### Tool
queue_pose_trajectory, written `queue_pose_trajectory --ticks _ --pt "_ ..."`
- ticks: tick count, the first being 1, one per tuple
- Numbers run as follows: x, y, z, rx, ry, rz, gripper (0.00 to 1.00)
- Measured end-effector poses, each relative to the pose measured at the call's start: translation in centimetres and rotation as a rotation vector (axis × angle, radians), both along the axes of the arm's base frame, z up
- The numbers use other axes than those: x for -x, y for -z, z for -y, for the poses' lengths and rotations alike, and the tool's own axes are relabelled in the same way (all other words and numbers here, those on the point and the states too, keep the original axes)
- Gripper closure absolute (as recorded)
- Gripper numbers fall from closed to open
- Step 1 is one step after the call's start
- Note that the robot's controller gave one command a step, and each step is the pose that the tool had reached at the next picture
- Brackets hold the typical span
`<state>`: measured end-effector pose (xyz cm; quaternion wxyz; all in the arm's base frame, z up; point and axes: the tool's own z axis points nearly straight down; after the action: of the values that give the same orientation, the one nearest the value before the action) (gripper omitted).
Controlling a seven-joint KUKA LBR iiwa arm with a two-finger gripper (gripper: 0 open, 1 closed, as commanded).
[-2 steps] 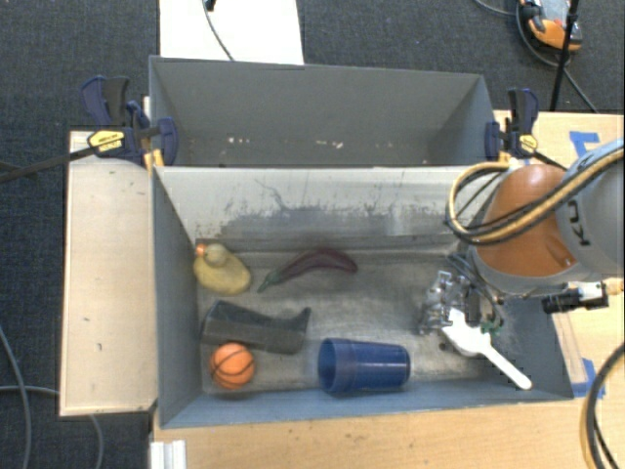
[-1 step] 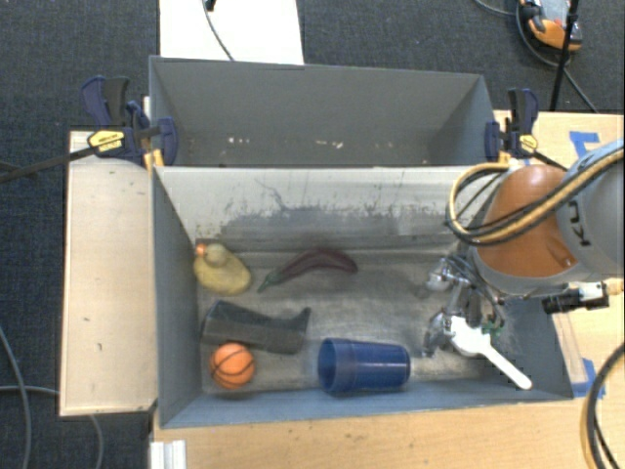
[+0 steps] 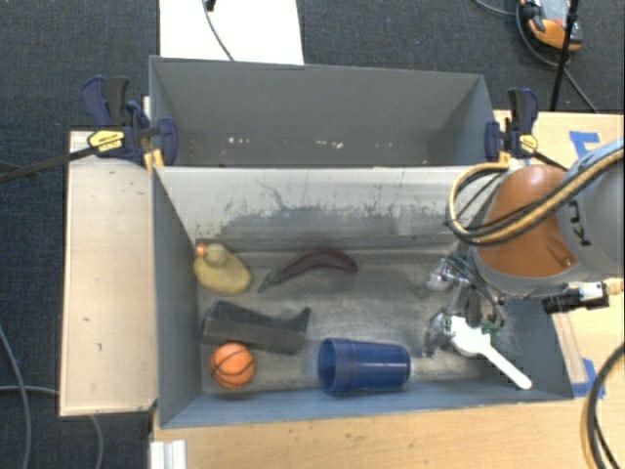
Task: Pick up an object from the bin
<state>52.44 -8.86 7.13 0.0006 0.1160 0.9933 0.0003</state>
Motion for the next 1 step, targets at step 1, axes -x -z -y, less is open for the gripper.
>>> queue_pose_trajectory --ticks 1 --pt "1.57 -1.45 3.15 -0.002 -0.066 -0.002 0.00"
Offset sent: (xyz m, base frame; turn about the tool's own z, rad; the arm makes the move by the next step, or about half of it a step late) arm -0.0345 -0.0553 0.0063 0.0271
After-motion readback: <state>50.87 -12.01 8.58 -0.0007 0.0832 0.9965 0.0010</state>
